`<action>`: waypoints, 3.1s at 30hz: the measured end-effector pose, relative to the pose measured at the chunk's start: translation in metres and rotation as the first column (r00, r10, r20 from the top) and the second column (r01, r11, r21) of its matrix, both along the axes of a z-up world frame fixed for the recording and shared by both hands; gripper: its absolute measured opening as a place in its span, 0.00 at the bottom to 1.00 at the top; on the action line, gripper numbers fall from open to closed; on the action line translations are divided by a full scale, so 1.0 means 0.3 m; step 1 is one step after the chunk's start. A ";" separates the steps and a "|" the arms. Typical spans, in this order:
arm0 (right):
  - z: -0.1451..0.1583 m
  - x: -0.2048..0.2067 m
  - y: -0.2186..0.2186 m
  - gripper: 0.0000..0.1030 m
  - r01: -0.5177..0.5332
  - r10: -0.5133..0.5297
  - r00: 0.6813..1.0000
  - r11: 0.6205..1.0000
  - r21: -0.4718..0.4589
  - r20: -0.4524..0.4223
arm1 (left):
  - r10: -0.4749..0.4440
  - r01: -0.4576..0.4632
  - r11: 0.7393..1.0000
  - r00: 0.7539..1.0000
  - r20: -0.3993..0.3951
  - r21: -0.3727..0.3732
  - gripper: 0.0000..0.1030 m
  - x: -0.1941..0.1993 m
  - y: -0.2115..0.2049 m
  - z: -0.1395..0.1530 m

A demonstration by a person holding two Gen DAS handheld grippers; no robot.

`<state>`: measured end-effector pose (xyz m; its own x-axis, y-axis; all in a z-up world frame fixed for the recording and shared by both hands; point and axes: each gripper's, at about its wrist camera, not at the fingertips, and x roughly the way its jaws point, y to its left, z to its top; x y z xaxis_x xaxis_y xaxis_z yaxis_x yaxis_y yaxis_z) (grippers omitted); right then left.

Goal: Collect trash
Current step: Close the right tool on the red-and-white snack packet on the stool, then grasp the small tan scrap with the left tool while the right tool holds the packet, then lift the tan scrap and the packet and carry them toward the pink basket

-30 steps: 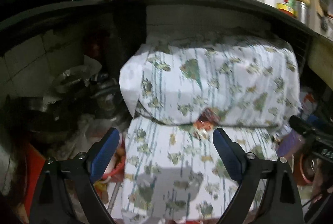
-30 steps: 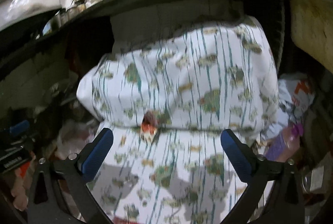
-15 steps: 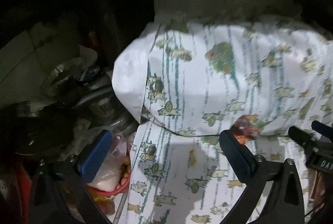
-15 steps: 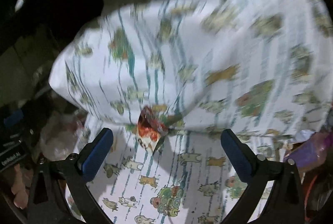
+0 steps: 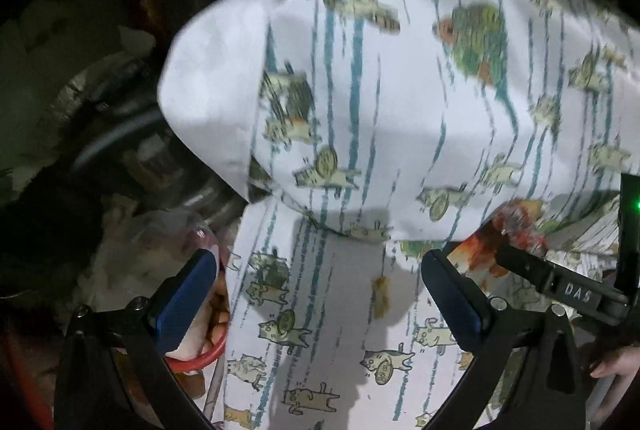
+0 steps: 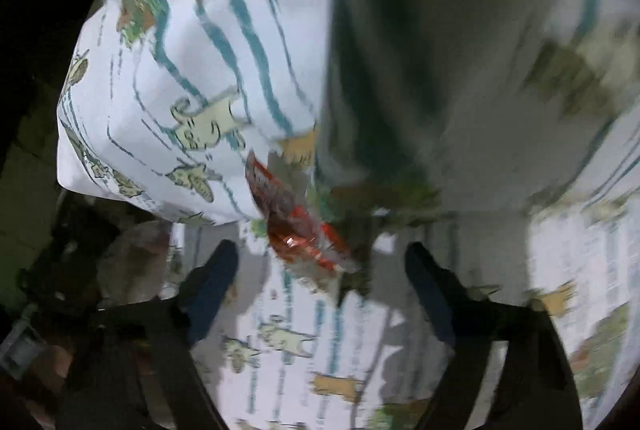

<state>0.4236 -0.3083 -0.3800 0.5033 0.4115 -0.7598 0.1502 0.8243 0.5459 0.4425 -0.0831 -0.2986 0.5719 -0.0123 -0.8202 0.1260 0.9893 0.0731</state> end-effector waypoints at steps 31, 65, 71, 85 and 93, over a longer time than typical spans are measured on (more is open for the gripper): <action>0.297 -0.169 -0.090 0.07 0.006 0.024 0.982 0.988 -0.156 0.188 | -0.060 -0.005 0.983 0.935 -0.351 -0.184 0.29 0.114 -0.081 -0.360; 0.599 -0.398 -0.083 0.07 0.130 -0.035 0.904 0.972 -0.195 0.425 | -0.176 0.199 0.960 0.976 0.128 -0.198 0.10 -0.269 -0.088 0.286; 0.634 -0.445 -0.055 0.07 0.131 -0.006 0.887 0.962 -0.238 0.461 | -0.168 0.209 0.960 0.962 0.214 -0.188 0.10 -0.348 -0.073 0.357; 0.814 -0.596 0.002 0.07 0.125 0.053 0.826 0.953 -0.274 0.561 | -0.215 0.278 0.925 0.945 0.246 -0.261 0.10 -0.508 -0.088 0.569; 1.030 -0.879 0.003 0.07 0.180 0.057 0.744 0.942 -0.282 0.666 | -0.208 0.273 0.924 0.946 0.248 -0.268 0.10 -0.679 -0.066 0.691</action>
<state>0.1598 -0.3074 -0.0711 0.9374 0.1660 -0.3061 -0.0910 0.9653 0.2447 0.2389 -0.1029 -0.0914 0.6803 -0.3938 -0.6181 0.3768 0.9113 -0.1660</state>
